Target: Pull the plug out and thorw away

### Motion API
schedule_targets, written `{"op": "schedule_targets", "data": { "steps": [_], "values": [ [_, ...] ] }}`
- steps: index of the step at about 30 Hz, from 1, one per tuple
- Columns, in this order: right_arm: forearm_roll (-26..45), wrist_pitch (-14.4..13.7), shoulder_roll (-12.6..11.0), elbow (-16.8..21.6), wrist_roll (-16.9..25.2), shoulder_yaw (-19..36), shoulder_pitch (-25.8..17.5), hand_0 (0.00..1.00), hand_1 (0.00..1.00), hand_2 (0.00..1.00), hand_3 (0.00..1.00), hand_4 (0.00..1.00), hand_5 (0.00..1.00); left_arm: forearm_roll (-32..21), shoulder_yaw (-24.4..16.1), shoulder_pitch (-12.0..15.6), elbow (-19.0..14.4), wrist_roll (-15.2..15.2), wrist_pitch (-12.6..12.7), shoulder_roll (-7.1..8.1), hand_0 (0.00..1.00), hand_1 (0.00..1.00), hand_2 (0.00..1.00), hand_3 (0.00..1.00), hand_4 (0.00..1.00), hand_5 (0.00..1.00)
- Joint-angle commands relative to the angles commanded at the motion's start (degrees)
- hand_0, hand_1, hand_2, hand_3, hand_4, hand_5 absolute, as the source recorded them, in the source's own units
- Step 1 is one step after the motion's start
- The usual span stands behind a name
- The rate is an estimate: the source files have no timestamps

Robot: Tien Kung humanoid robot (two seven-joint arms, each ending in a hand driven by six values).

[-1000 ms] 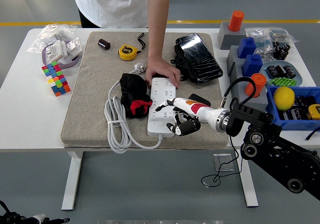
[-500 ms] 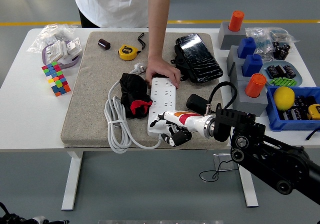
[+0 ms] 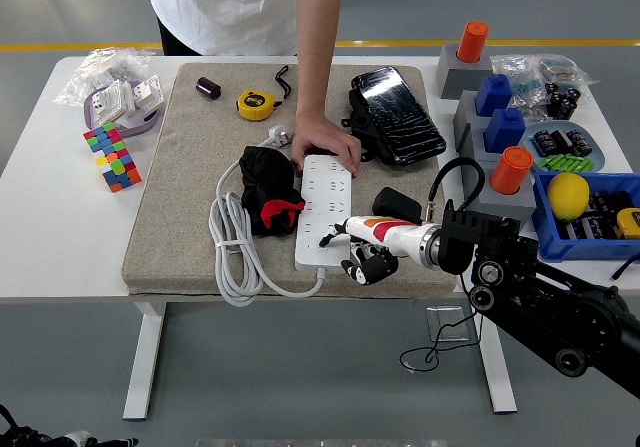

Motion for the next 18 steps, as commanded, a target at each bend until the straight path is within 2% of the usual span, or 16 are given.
{"op": "schedule_targets", "data": {
  "steps": [18],
  "values": [
    [1.06, 1.34, 0.08, 0.17, -0.56, -1.03, 0.02, 0.002, 0.002, 0.091, 0.833, 0.424, 0.002, 0.04, 0.00, -0.40, 0.05, -0.06, 0.07, -0.10, 0.537, 0.675, 0.699, 0.664, 0.830, 0.638]
  ]
}}
